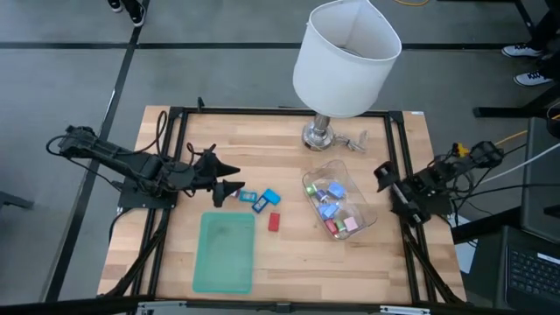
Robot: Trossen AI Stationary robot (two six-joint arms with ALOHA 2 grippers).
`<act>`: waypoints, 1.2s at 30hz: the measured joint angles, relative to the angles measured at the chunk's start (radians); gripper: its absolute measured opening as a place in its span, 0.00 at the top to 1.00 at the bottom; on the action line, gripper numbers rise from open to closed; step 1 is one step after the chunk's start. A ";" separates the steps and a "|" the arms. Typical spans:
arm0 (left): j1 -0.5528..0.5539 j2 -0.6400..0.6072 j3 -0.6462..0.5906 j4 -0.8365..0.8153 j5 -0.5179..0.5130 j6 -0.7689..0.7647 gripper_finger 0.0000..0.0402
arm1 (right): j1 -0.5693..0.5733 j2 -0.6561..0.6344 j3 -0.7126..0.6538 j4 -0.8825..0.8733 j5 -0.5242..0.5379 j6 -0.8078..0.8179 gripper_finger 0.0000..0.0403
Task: Pick & Place Office items
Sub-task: Put the left red digital clock into the green bin
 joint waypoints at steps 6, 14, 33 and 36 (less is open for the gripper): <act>-0.006 0.000 0.000 0.007 0.011 0.022 0.26 | -0.006 -0.224 0.003 -0.264 0.064 0.009 0.31; -0.014 0.000 0.002 -0.024 0.015 0.083 0.26 | -0.005 -0.226 0.000 -0.297 0.155 0.050 0.31; 0.096 0.065 -0.004 -0.577 0.272 0.528 0.26 | -0.006 -0.219 0.000 -0.378 0.166 -0.019 0.31; 0.157 0.121 -0.036 -0.535 0.359 0.591 0.26 | -0.006 -0.219 0.000 -0.378 0.166 -0.022 0.31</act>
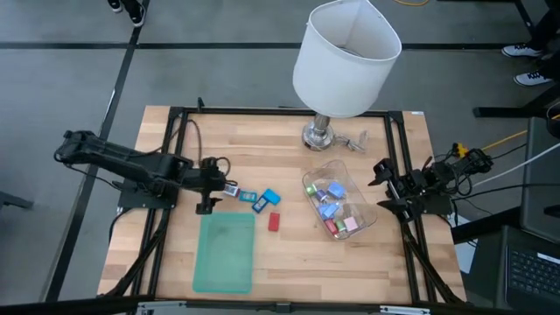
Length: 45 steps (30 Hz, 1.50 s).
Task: Pick & Place Office items
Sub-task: Put the left red digital clock into the green bin
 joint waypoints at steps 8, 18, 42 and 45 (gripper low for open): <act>0.147 0.156 -0.025 0.131 0.122 0.197 0.26 | 0.000 0.000 0.000 -0.003 0.000 0.000 0.31; 0.265 0.294 -0.025 0.188 0.192 0.306 0.26 | 0.000 0.000 0.000 -0.003 0.000 -0.001 0.31; 0.301 0.393 -0.026 0.237 0.252 0.312 0.48 | 0.000 0.000 0.000 -0.003 0.000 -0.001 0.31; 0.298 0.393 -0.026 0.237 0.245 0.285 0.53 | 0.000 0.000 0.000 -0.003 0.000 -0.001 0.31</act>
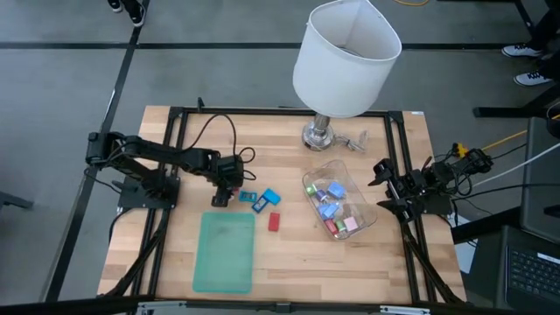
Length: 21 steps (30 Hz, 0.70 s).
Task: Pick & Place Office items
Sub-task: Put the left red digital clock into the green bin
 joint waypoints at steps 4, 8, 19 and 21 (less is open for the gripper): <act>0.000 0.000 0.000 0.009 -0.064 -0.029 0.54 | 0.000 0.000 0.000 0.000 0.000 0.000 0.31; 0.012 -0.005 0.000 0.016 -0.093 -0.076 0.51 | 0.000 0.000 0.000 0.000 0.000 0.000 0.31; 0.011 0.049 -0.028 0.039 -0.093 -0.084 0.40 | 0.000 0.000 0.000 0.000 0.000 0.000 0.31; 0.011 0.075 -0.032 0.058 -0.101 -0.090 0.39 | 0.000 0.000 0.000 0.000 0.000 0.000 0.31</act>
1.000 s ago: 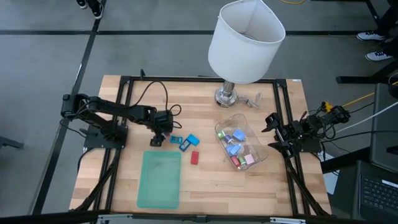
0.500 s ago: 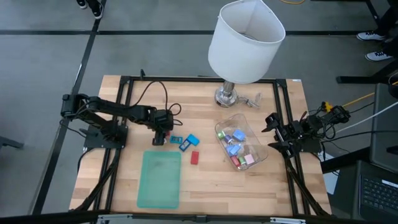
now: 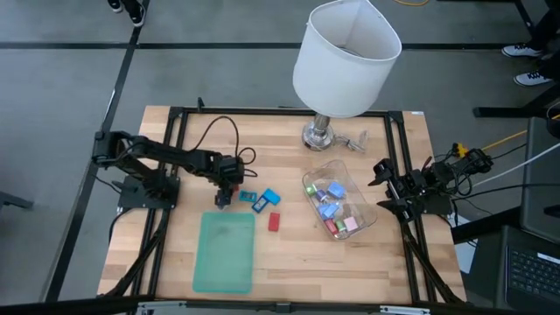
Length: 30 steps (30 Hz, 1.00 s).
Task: Pick & Place Office items
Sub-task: Put the left red digital clock into the green bin
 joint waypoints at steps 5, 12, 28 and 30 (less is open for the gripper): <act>0.005 0.034 0.000 0.018 -0.011 -0.058 0.41 | 0.000 0.000 0.000 0.000 0.000 0.000 0.31; 0.040 0.023 0.007 0.037 0.033 -0.192 0.64 | 0.000 0.000 0.000 0.000 0.000 0.000 0.31; -0.051 -0.598 0.008 0.096 0.420 -0.495 0.64 | 0.000 0.000 0.000 0.000 0.000 0.000 0.31; -0.152 -0.643 0.008 0.036 0.417 -0.531 0.64 | 0.000 0.000 0.000 0.000 0.000 0.000 0.31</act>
